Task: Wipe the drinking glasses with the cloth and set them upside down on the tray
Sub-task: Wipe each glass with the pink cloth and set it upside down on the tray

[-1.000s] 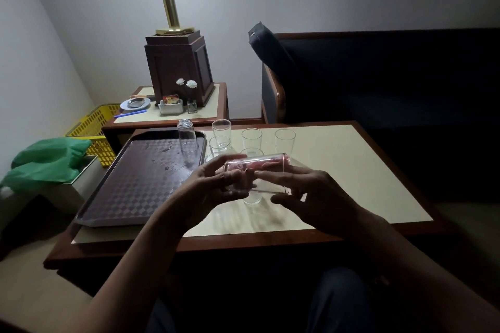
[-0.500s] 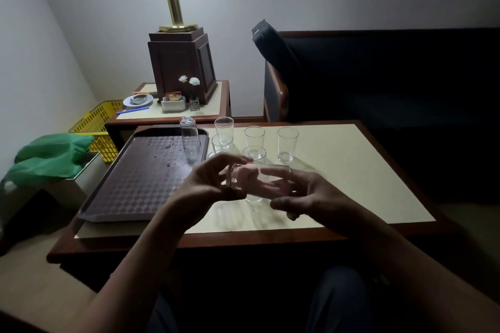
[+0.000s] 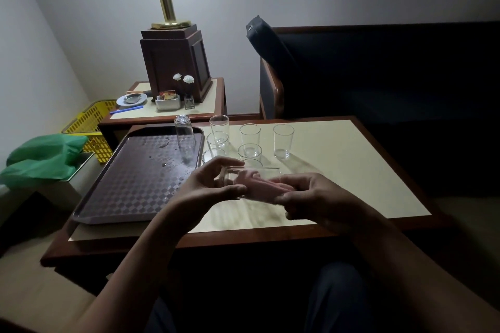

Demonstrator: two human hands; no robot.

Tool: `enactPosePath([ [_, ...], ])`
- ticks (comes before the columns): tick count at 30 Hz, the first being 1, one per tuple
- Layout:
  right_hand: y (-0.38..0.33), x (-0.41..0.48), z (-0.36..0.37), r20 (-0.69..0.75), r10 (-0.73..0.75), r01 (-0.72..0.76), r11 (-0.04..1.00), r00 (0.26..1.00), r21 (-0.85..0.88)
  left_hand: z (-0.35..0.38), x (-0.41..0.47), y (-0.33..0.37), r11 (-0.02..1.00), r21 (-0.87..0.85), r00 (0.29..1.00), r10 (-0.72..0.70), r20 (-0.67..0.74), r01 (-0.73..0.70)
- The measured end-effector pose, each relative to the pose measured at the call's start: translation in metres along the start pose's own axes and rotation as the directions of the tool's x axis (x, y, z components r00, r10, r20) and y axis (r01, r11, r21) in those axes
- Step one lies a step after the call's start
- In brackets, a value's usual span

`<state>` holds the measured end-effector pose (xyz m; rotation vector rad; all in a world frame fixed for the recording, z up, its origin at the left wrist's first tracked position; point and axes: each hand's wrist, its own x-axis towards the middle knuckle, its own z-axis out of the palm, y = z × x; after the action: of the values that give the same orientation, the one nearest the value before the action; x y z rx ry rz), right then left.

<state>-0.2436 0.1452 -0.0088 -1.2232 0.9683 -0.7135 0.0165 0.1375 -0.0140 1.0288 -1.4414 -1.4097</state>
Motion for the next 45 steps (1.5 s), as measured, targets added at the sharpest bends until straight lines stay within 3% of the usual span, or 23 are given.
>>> enactPosePath([
  [3,-0.007,-0.008,-0.003,-0.053,0.025,-0.003,0.928,0.998,0.373,-0.005,-0.001,-0.007,0.993,-0.112,0.996,0.027,-0.089,-0.037],
  [5,-0.006,-0.007,-0.002,-0.221,-0.024,0.111,0.913,0.975,0.392,-0.003,0.000,-0.009,0.978,-0.208,0.981,-0.043,-0.187,0.004],
  [7,-0.003,-0.004,0.003,-0.499,-0.136,0.256,0.950,0.856,0.181,0.002,0.001,-0.010,0.956,-0.286,0.963,-0.132,-0.236,0.061],
  [9,-0.004,-0.007,0.011,-0.619,-0.432,0.319,0.902,0.656,-0.292,0.008,0.000,-0.008,0.948,-0.299,0.954,-0.185,-0.235,0.110],
  [11,-0.008,-0.014,0.020,-0.345,-0.737,0.306,0.590,0.581,-0.747,0.012,0.001,-0.005,0.951,-0.273,0.954,-0.207,-0.216,0.145],
  [12,-0.006,-0.013,0.024,-0.140,-0.778,0.313,0.402,0.613,-0.861,0.013,0.001,-0.003,0.953,-0.259,0.957,-0.210,-0.201,0.155],
  [14,0.000,-0.012,0.029,0.112,-0.676,0.300,0.168,0.729,-0.939,0.016,0.000,0.000,0.968,-0.204,0.971,-0.180,-0.155,0.147],
  [15,0.002,-0.013,0.031,0.127,-0.632,0.277,0.144,0.765,-0.950,0.017,-0.001,0.002,0.979,-0.153,0.978,-0.155,-0.138,0.133],
  [19,-0.012,-0.013,0.028,0.063,-0.687,0.339,0.274,0.724,-0.900,0.015,-0.006,0.003,0.999,-0.011,0.993,-0.046,-0.107,0.045],
  [20,-0.018,-0.010,0.025,0.030,-0.663,0.330,0.331,0.748,-0.884,0.013,-0.007,0.002,1.000,0.007,0.997,-0.018,-0.069,0.019],
  [22,-0.030,-0.002,0.015,-0.044,-0.519,0.271,0.514,0.853,-0.814,0.013,-0.010,0.003,0.999,0.013,0.999,0.034,0.000,-0.034],
  [24,-0.035,0.004,0.003,-0.061,-0.256,0.163,0.763,0.965,-0.625,0.015,-0.014,0.007,0.998,-0.014,0.997,0.065,0.035,-0.065],
  [26,-0.036,0.004,-0.002,-0.038,-0.154,0.119,0.877,0.987,-0.465,0.020,-0.017,0.011,0.997,-0.055,0.997,0.064,0.038,-0.062],
  [28,-0.035,-0.003,0.002,-0.068,-0.281,0.217,0.854,0.957,-0.472,0.025,-0.016,0.013,0.997,-0.078,0.999,0.026,-0.034,-0.029],
  [29,-0.033,-0.008,0.007,-0.080,-0.381,0.277,0.787,0.921,-0.552,0.026,-0.013,0.014,0.997,-0.074,0.996,0.007,-0.088,-0.013],
  [32,-0.017,-0.012,0.028,-0.012,-0.600,0.281,0.392,0.800,-0.876,0.028,-0.006,0.013,0.995,-0.099,0.971,-0.055,-0.232,0.033],
  [34,-0.007,-0.011,0.040,0.003,-0.644,0.215,0.249,0.765,-0.944,0.028,-0.005,0.011,0.994,-0.099,0.958,-0.068,-0.278,0.042],
  [36,-0.005,-0.009,0.043,-0.030,-0.662,0.239,0.312,0.749,-0.920,0.026,-0.006,0.009,1.000,0.004,0.968,0.001,-0.253,0.000],
  [38,-0.017,-0.002,0.037,-0.085,-0.565,0.232,0.466,0.821,-0.854,0.024,-0.009,0.008,0.990,0.117,0.985,0.091,-0.147,-0.074],
  [40,-0.034,0.009,0.024,-0.148,-0.305,0.116,0.698,0.941,-0.707,0.024,-0.012,0.009,0.988,0.103,0.992,0.118,-0.041,-0.113],
  [42,-0.035,0.018,0.003,-0.114,-0.023,-0.017,0.940,0.993,-0.340,0.027,-0.016,0.009,0.989,0.027,0.990,0.143,0.017,-0.143],
  [43,-0.033,0.017,-0.004,-0.061,0.038,-0.046,0.990,0.997,-0.136,0.029,-0.017,0.010,0.986,-0.012,0.986,0.167,0.015,-0.167],
  [45,-0.021,0.013,-0.011,0.062,0.032,-0.044,0.977,0.998,0.207,0.032,-0.015,0.009,0.969,-0.100,0.974,0.223,-0.050,-0.227],
])
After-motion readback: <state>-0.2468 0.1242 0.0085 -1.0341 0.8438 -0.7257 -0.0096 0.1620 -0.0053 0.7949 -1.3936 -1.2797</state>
